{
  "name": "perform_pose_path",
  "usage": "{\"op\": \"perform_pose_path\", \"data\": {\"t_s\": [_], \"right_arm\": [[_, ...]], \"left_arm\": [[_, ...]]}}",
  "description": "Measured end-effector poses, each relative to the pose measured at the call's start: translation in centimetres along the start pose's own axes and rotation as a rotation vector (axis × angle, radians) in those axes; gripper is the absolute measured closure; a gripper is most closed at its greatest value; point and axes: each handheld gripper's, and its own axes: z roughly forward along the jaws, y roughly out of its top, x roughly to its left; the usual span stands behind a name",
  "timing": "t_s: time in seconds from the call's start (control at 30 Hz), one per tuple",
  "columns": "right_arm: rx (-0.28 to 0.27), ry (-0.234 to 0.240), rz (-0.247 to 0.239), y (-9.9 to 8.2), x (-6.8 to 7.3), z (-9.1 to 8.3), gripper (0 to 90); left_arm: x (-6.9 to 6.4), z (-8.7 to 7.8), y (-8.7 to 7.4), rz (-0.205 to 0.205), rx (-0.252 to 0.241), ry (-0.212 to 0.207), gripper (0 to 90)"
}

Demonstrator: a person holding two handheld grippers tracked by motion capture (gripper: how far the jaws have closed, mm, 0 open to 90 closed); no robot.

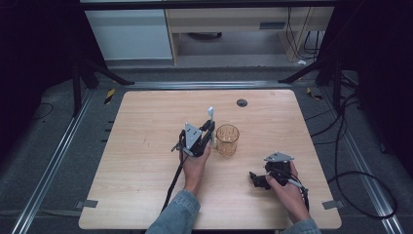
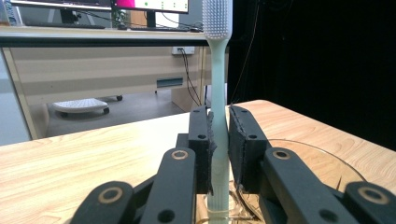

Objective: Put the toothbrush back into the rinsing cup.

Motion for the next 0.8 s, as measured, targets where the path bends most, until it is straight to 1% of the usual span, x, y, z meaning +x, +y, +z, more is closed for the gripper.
{"op": "perform_pose_path", "data": {"t_s": [0.17,0.23,0.27,0.3,0.33,0.4,0.6,0.67,0.8], "right_arm": [[0.001,-0.001,-0.002,0.0,-0.01,0.0,0.5],[0.001,0.0,-0.001,0.0,-0.01,0.0,0.5],[0.006,0.006,0.015,0.04,0.08,-0.07,0.5],[0.001,-0.001,-0.001,-0.01,0.0,0.0,0.5],[-0.001,-0.004,-0.007,-0.02,-0.03,0.03,0.5],[0.001,0.001,0.001,0.01,0.0,-0.01,0.5],[0.001,-0.001,0.0,0.0,0.0,0.0,0.5],[0.001,-0.001,-0.001,0.0,-0.01,0.0,0.5],[0.001,-0.001,-0.001,0.0,-0.01,0.0,0.5]], "left_arm": [[-0.12,-0.18,-0.33,0.018,0.01,0.002,79.1],[-0.15,-0.2,-0.39,0.019,0.01,0.003,79.0],[-0.17,-0.21,-0.43,0.02,0.012,0.003,79.0],[-0.18,-0.22,-0.46,0.023,0.013,0.003,79.0],[-0.18,-0.23,-0.48,0.025,0.014,0.005,79.0],[-0.16,-0.23,-0.51,0.026,0.015,0.006,79.0],[-0.14,-0.22,-0.61,0.028,0.024,0.008,79.0],[-0.15,-0.19,-0.68,0.026,0.036,0.009,78.9],[-0.2,-0.24,-0.74,0.024,0.036,0.009,79.0]]}}
